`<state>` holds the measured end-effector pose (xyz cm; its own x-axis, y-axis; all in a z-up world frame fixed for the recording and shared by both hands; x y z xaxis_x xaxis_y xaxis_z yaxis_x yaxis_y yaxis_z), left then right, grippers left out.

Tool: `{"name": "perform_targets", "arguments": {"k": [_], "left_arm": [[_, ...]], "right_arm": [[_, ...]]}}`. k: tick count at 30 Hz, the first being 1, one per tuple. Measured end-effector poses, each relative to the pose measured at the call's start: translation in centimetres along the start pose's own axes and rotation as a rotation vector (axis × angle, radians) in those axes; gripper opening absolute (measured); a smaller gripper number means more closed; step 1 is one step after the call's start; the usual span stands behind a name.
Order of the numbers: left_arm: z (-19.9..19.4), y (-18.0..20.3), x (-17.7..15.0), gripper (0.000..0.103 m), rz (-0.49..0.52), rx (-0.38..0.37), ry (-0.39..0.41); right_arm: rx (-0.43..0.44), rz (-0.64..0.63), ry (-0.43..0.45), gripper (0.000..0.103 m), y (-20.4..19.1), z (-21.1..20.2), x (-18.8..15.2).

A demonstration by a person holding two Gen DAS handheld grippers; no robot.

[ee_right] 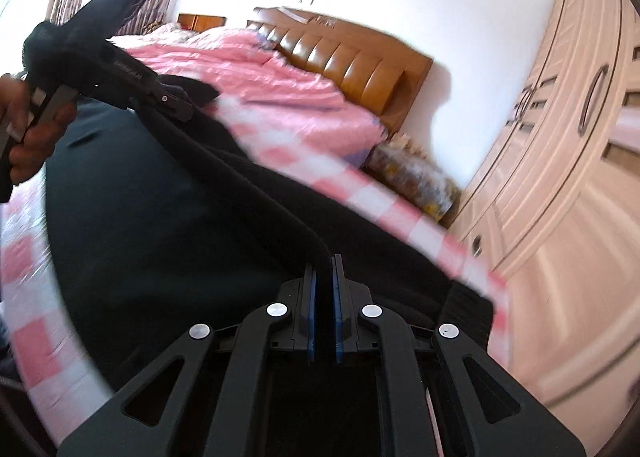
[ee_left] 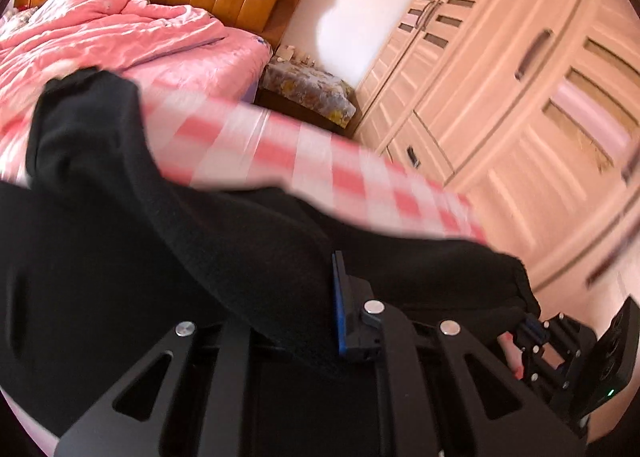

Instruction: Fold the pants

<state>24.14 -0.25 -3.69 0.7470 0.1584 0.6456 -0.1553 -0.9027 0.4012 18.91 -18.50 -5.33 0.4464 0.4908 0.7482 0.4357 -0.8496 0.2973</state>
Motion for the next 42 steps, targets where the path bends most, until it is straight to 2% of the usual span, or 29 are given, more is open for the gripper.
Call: {"name": "perform_targets", "arguments": {"k": [1, 3, 4, 5, 6, 7, 8, 9, 10, 11, 12, 15, 17, 19, 20, 22, 23, 30, 31, 33, 34, 37, 39, 40, 41, 42], "left_arm": [[0.1, -0.3, -1.1, 0.014, 0.005, 0.009, -0.012], [1.9, -1.9, -3.3, 0.018, -0.011, 0.027, -0.076], [2.7, -2.9, -4.1, 0.019, -0.035, 0.025, -0.11], [3.3, -3.8, -4.7, 0.021, -0.062, 0.022, -0.137], [3.3, -4.4, -5.0, 0.023, -0.088, -0.006, -0.13], [2.9, -4.6, -5.0, 0.026, -0.093, -0.016, -0.121], [2.4, -4.8, -4.9, 0.039, -0.098, -0.02, -0.122], [2.1, -5.1, -4.9, 0.062, -0.106, -0.031, -0.119], [1.5, -5.4, -4.7, 0.073, -0.117, -0.043, -0.107], [0.9, -5.7, -4.4, 0.078, -0.13, -0.049, -0.081], [0.2, -6.0, -4.0, 0.078, -0.136, -0.043, -0.058], [-0.8, -7.3, -3.3, 0.078, -0.16, -0.038, -0.036], [-1.4, -7.9, -2.9, 0.078, -0.178, -0.034, -0.023], [-1.5, -7.8, -2.4, 0.079, -0.171, -0.014, -0.019], [-1.6, -7.8, -2.3, 0.079, -0.164, -0.002, -0.019], [-1.5, -7.6, -2.3, 0.08, -0.144, 0.013, -0.024], [-1.7, -7.7, -2.4, 0.08, -0.137, 0.016, -0.027], [-1.6, -7.9, -3.0, 0.083, -0.127, 0.028, -0.035], [-1.7, -8.0, -3.1, 0.083, -0.135, 0.023, -0.034], [-1.8, -8.3, -2.8, 0.086, -0.153, 0.012, -0.032], [-1.9, -8.5, -2.6, 0.087, -0.158, 0.012, -0.03], [-2.1, -9.6, -2.1, 0.087, -0.176, 0.031, -0.024], [-2.0, -10.0, -1.9, 0.087, -0.192, 0.027, -0.031], [-2.0, -10.1, -1.8, 0.087, -0.198, 0.023, -0.033], [-2.0, -10.5, -1.8, 0.087, -0.208, 0.021, -0.034], [-2.1, -11.0, -1.8, 0.087, -0.224, 0.023, -0.035]], "right_arm": [[0.015, 0.0, -0.037, 0.011, -0.9, 0.4, -1.2], [0.031, -0.004, -0.116, 0.025, -2.2, 1.3, -3.1], [0.022, -0.002, -0.137, 0.035, -2.5, 1.5, -3.5], [0.009, 0.016, -0.139, 0.044, -2.5, 1.2, -3.8], [0.011, 0.042, -0.129, 0.05, -2.6, 0.4, -4.0], [0.016, 0.093, -0.106, 0.066, -2.1, -0.7, -4.1], [0.016, 0.18, -0.066, 0.081, -1.0, -2.1, -4.1], [0.025, 0.266, -0.034, 0.084, -0.1, -3.6, -4.7], [0.045, 0.339, -0.017, 0.085, 0.7, -4.3, -5.1], [0.076, 0.434, -0.001, 0.085, 1.5, -5.1, -6.0], [0.12, 0.563, 0.019, 0.085, 2.8, -5.5, -6.9], [0.235, 0.812, 0.048, 0.083, 4.8, -5.1, -8.7], [0.276, 0.917, 0.058, 0.078, 5.3, -4.7, -9.3], [0.312, 0.988, 0.03, 0.073, 4.7, -3.5, -9.4], [0.311, 1.005, 0.004, 0.072, 4.8, -3.1, -9.5], [0.28, 1.036, -0.101, 0.071, 3.8, -1.8, -9.4], [0.275, 1.052, -0.113, 0.071, 3.5, -1.7, -9.7], [0.236, 1.135, -0.082, 0.07, 4.9, -0.9, -9.6], [0.248, 1.132, -0.096, 0.07, 4.6, -0.7, -9.3], [0.34, 1.125, -0.124, 0.068, 2.7, -0.7, -8.8], [0.358, 1.125, -0.141, 0.067, 2.1, -0.5, -8.9], [0.32, 1.134, -0.126, 0.063, 2.6, -0.1, -8.8], [0.295, 1.191, -0.109, 0.052, 3.6, 0.3, -9.1], [0.273, 1.19, -0.085, 0.036, 3.8, 0.2, -9.0], [0.259, 1.176, -0.066, 0.025, 3.9, -0.1, -8.7], [0.242, 1.153, -0.043, 0.023, 3.8, -0.4, -8.4]]}}
Point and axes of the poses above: each gripper's, at about its wrist camera, not at the fingertips, and z roughly the way its jaws point, y to its right, x to its top, the point moved 6 cm from there along z, roughly the way its jaws point, and after that the axes turned 1 degree about z, right-handed, at the moved point
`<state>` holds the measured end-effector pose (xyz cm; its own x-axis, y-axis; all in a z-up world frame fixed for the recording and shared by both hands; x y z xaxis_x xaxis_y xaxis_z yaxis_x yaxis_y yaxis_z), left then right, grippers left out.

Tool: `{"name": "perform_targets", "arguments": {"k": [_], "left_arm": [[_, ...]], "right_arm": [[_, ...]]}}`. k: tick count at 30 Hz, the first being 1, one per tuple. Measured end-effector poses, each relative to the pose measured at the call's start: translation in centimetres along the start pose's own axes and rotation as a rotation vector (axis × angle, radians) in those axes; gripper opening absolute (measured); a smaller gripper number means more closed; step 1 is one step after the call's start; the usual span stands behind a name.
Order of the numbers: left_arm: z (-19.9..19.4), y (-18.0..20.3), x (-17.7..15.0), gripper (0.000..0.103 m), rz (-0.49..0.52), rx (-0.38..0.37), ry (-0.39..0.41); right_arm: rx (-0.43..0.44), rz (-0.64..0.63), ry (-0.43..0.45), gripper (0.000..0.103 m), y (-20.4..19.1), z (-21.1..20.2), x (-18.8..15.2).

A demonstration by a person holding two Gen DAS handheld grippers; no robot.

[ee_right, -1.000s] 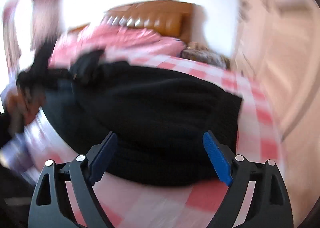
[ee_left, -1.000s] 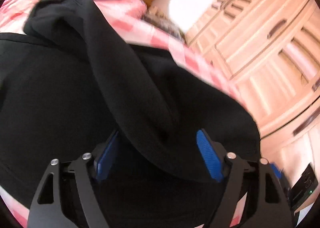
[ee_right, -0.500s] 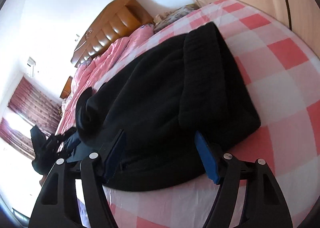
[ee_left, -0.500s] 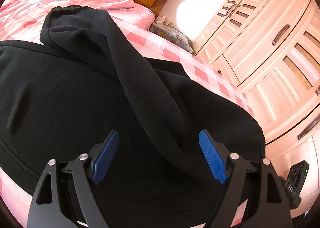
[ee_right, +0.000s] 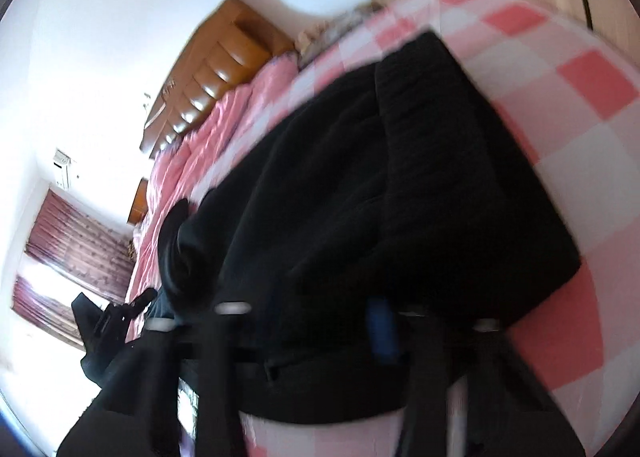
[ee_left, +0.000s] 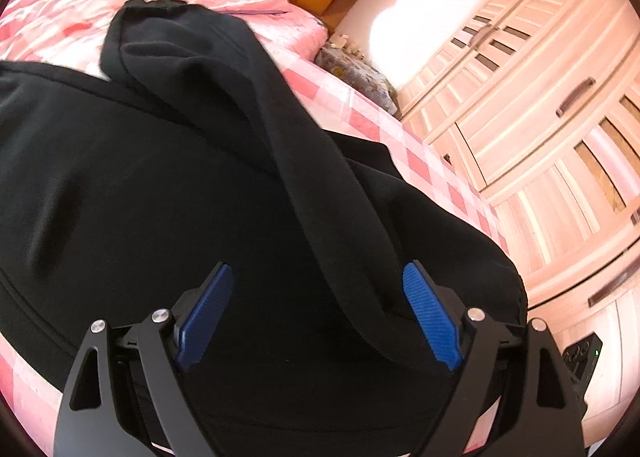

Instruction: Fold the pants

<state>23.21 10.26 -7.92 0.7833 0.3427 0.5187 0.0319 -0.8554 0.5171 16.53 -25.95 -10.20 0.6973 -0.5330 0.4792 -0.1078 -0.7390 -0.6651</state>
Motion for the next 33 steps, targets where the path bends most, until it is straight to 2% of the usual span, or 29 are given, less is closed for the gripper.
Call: {"name": "perform_targets", "arguments": {"k": [4, 9, 11, 12, 13, 14, 15, 16, 19, 20, 22, 24, 26, 27, 29, 33], "left_arm": [[0.4, -1.2, 0.8, 0.087, -0.049, -0.01, -0.014], [3.1, -0.4, 3.3, 0.086, -0.074, -0.045, -0.047], [4.2, 0.2, 4.9, 0.081, -0.063, -0.032, -0.032], [4.4, 0.3, 5.6, 0.053, -0.062, -0.023, -0.022], [4.7, 0.3, 6.3, 0.031, -0.061, -0.013, -0.019], [4.8, 0.3, 7.1, 0.015, -0.064, -0.003, -0.024], [4.3, 0.4, 7.6, 0.009, -0.07, -0.025, -0.01], [3.2, 0.6, 8.1, 0.008, -0.063, -0.039, 0.032], [-3.0, 2.5, 8.6, 0.008, 0.054, -0.007, 0.233], [-5.8, 3.2, 8.0, 0.008, 0.1, -0.021, 0.302], [-8.7, 3.3, 5.7, 0.009, 0.139, -0.027, 0.355], [-9.6, 2.3, 2.2, 0.009, 0.157, 0.0, 0.34], [-8.8, 0.6, -1.6, 0.009, 0.185, 0.053, 0.284], [-7.5, -0.9, -4.0, 0.009, 0.187, 0.078, 0.216], [-5.6, -2.8, -6.5, 0.009, 0.153, 0.099, 0.136], [-4.7, -3.8, -7.4, 0.011, 0.138, 0.095, 0.128]], "right_arm": [[-0.01, -0.043, 0.06, 0.014, -0.7, -0.7, 0.3], [0.0, -0.035, 0.058, 0.013, -0.8, -0.9, 0.4], [0.001, -0.039, 0.057, 0.013, -0.9, -0.9, 0.6], [0.004, -0.039, 0.057, 0.013, -1.0, -0.9, 0.6], [0.008, -0.04, 0.058, 0.013, -1.0, -1.0, 0.8], [0.009, -0.04, 0.059, 0.013, -1.0, -1.1, 1.1], [0.015, -0.039, 0.062, 0.013, -1.2, -1.2, 1.3], [0.027, -0.04, 0.069, 0.013, -1.3, -1.4, 1.7], [0.067, -0.07, 0.117, 0.013, -2.3, -3.2, 3.0], [0.075, -0.082, 0.129, 0.013, -2.5, -3.8, 3.3], [0.079, -0.112, 0.129, 0.013, -2.5, -4.6, 3.1], [0.053, -0.137, 0.099, 0.013, -2.0, -4.8, 2.0], [0.002, -0.145, 0.041, 0.013, -0.4, -4.1, 0.2], [-0.018, -0.145, 0.021, 0.013, 0.1, -3.8, -0.4], [-0.062, -0.124, -0.034, 0.013, 2.0, -2.8, -2.0], [-0.061, -0.116, -0.028, 0.012, 2.3, -2.7, -2.3]]}}
Point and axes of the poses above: each gripper's, at about its wrist camera, not at the fingertips, and z roughly the way its jaws point, y to its right, x to its top, the point moved 6 cm from there along z, roughly the way its jaws point, and after that the axes turned 1 degree about z, right-handed, at the moved point
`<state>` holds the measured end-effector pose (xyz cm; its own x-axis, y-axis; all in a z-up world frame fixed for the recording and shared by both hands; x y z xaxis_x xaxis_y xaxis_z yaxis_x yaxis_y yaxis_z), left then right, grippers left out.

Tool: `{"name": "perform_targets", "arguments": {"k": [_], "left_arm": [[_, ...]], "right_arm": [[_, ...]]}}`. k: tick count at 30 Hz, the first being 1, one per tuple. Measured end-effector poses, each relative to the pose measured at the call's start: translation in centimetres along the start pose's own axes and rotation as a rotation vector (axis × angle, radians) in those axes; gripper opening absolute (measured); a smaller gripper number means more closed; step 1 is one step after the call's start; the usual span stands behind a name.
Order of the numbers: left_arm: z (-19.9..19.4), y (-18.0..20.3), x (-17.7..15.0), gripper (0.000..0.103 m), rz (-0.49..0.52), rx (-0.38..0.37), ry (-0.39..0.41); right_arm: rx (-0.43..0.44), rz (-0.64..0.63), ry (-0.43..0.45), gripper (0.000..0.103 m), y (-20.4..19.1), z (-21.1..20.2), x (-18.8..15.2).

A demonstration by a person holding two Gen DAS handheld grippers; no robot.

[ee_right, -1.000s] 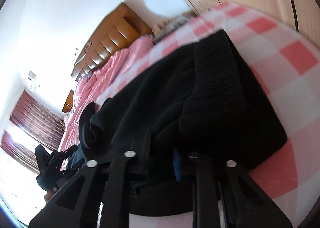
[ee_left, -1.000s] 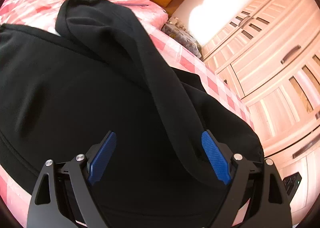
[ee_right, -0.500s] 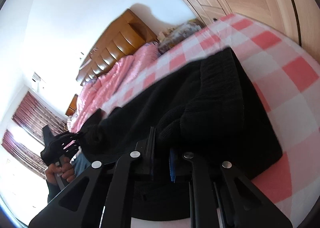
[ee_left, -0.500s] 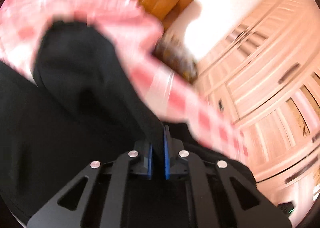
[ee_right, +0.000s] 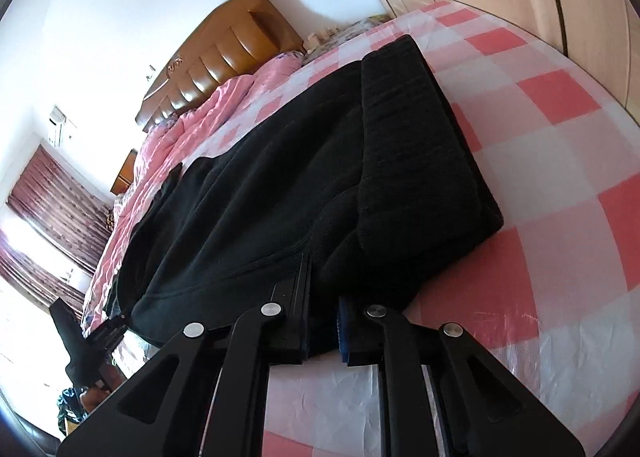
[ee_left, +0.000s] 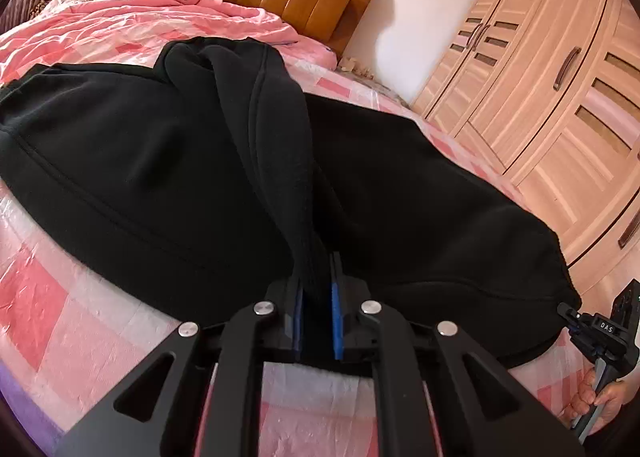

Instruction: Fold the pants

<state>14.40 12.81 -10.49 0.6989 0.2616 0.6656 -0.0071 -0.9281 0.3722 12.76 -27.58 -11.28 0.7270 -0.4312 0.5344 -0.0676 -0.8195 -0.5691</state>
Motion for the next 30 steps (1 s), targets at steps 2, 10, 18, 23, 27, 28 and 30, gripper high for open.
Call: {"name": "perform_targets", "arguments": {"k": [2, 10, 18, 23, 27, 28, 30], "left_arm": [[-0.6, 0.4, 0.4, 0.011, 0.012, -0.005, 0.01], [-1.7, 1.5, 1.0, 0.011, 0.074, -0.007, 0.018], [-0.4, 0.7, 0.2, 0.023, 0.058, -0.001, -0.031], [-0.3, 0.7, 0.3, 0.034, 0.036, -0.015, -0.035], [-0.2, 0.9, 0.2, 0.024, 0.076, 0.034, -0.02], [-0.3, 0.8, 0.2, 0.022, 0.071, 0.028, -0.021], [-0.3, 0.7, 0.3, 0.015, 0.059, 0.015, -0.023]], "right_arm": [[-0.002, -0.017, 0.017, 0.012, -0.5, -0.4, 0.3], [-0.069, -0.008, 0.047, 0.01, 0.9, -1.7, -0.4], [-0.009, 0.039, 0.052, 0.017, 1.6, -1.7, -0.7], [0.054, 0.082, 0.061, 0.044, 1.6, -1.7, -0.4], [0.009, 0.027, 0.08, 0.042, 0.9, -1.6, -0.5], [-0.008, 0.016, 0.083, 0.035, 0.9, -1.6, -0.5], [-0.027, 0.007, 0.081, 0.017, 1.0, -1.5, -0.5]]}}
Point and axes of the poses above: each gripper's, at about its wrist camera, not at the fingertips, and z roughly the way its jaws point, y to its right, x to its top, the point moved 6 cm from there along z, roughly the way its jaws point, and after that the axes turned 1 degree about z, right-handed, at the moved point
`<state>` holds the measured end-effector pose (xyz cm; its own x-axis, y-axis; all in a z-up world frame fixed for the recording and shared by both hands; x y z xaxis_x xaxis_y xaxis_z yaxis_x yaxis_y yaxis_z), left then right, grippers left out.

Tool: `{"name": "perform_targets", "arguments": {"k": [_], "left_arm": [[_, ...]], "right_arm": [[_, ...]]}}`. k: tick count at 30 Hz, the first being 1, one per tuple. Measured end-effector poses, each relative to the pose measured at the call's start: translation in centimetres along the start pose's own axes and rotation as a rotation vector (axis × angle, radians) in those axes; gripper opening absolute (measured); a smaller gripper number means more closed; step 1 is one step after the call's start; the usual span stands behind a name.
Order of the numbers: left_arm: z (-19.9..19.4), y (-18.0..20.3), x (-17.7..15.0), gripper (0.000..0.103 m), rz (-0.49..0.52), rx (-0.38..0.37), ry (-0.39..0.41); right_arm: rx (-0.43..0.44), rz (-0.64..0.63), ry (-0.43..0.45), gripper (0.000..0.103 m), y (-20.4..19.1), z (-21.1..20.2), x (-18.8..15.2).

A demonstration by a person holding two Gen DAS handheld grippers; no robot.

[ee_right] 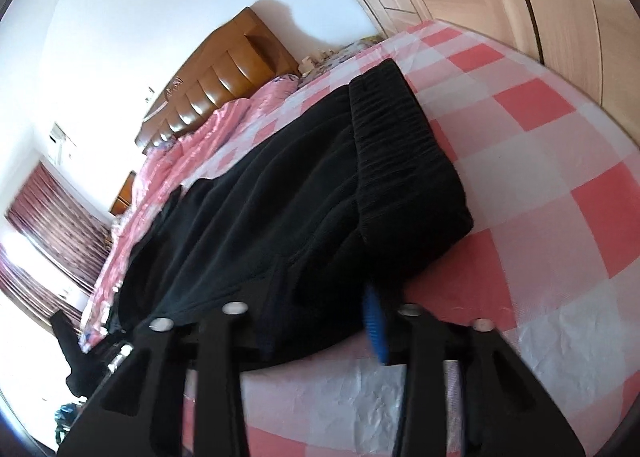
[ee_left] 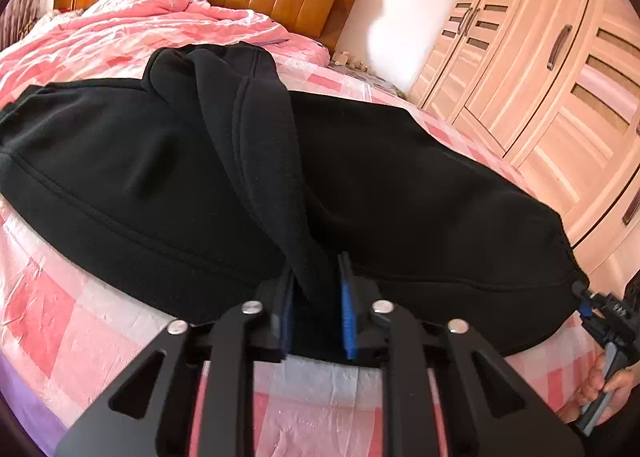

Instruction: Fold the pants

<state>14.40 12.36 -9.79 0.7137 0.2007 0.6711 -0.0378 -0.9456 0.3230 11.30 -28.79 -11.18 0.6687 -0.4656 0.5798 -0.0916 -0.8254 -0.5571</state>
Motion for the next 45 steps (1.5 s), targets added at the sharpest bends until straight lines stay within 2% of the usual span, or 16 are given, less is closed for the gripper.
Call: {"name": "perform_targets", "arguments": {"k": [2, 6, 15, 17, 18, 20, 22, 25, 27, 29, 32, 34, 37, 39, 41, 45], "left_arm": [[-0.3, 0.1, 0.3, 0.012, 0.003, -0.006, 0.008], [-2.6, 0.5, 1.7, 0.011, 0.022, -0.002, 0.081], [-0.3, -0.9, -0.2, 0.013, 0.025, 0.038, 0.0], [-0.4, -0.8, -0.1, 0.022, 0.047, 0.047, -0.002], [-0.6, -0.9, -0.1, 0.04, 0.046, 0.052, 0.002], [-1.3, -1.5, -0.3, 0.074, 0.044, 0.079, 0.011], [-3.1, -2.1, -0.3, 0.077, 0.057, 0.144, 0.072], [-5.8, -2.1, 0.6, 0.084, 0.114, 0.234, 0.172], [-6.6, -0.5, 2.1, 0.091, 0.158, 0.192, 0.212], [-6.3, 1.9, 3.6, 0.098, 0.214, 0.143, 0.22], [-2.2, 6.8, 5.6, 0.101, 0.354, 0.123, 0.121], [1.0, 8.3, 5.8, 0.101, 0.391, 0.147, 0.04], [5.8, 8.6, 5.2, 0.101, 0.396, 0.185, -0.135], [8.3, 7.1, 3.9, 0.102, 0.4, 0.273, -0.219], [8.5, 5.8, 3.8, 0.102, 0.309, 0.193, -0.218], [8.3, 5.3, 3.6, 0.102, 0.323, 0.192, -0.214]], "right_arm": [[0.008, 0.01, 0.02, 0.01, -0.1, -0.4, 0.1], [0.025, -0.035, 0.073, 0.008, -2.1, -2.1, 0.6], [-0.046, -0.026, -0.017, 0.008, 0.1, 0.4, -1.5], [-0.052, -0.068, -0.025, 0.015, -0.3, 0.3, -1.2], [-0.059, -0.081, -0.044, 0.019, -0.4, 0.3, -1.1], [-0.053, -0.079, -0.078, 0.052, -0.6, 0.0, -1.5], [-0.039, -0.083, -0.042, 0.08, -1.3, -1.8, -1.7], [-0.082, -0.205, 0.043, 0.08, -3.1, -3.9, -1.3], [-0.094, -0.305, 0.067, 0.081, -5.4, -4.0, -0.5], [-0.087, -0.369, 0.066, 0.09, -7.6, -3.0, 0.5], [-0.151, -0.468, 0.017, 0.09, -10.2, 1.0, 2.4], [-0.256, -0.51, -0.033, 0.09, -10.6, 4.1, 3.6], [-0.291, -0.514, -0.135, 0.091, -9.3, 7.2, 4.1], [-0.371, -0.536, -0.248, 0.093, -6.7, 9.4, 2.8], [-0.34, -0.578, -0.216, 0.095, -5.7, 9.0, 1.8], [-0.324, -0.536, -0.238, 0.095, -4.6, 7.0, 1.3]]}}
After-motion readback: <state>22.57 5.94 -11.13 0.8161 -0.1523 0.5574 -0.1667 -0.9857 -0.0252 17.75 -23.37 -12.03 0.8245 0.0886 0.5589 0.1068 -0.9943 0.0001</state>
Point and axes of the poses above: each gripper's, at about its wrist camera, not at the fingertips, and z roughly the way its jaws point, y to its right, x to its top, the point moved 6 cm from there along z, roughly the way its jaws point, and after that the axes turned 1 degree about z, right-handed, at the moved point
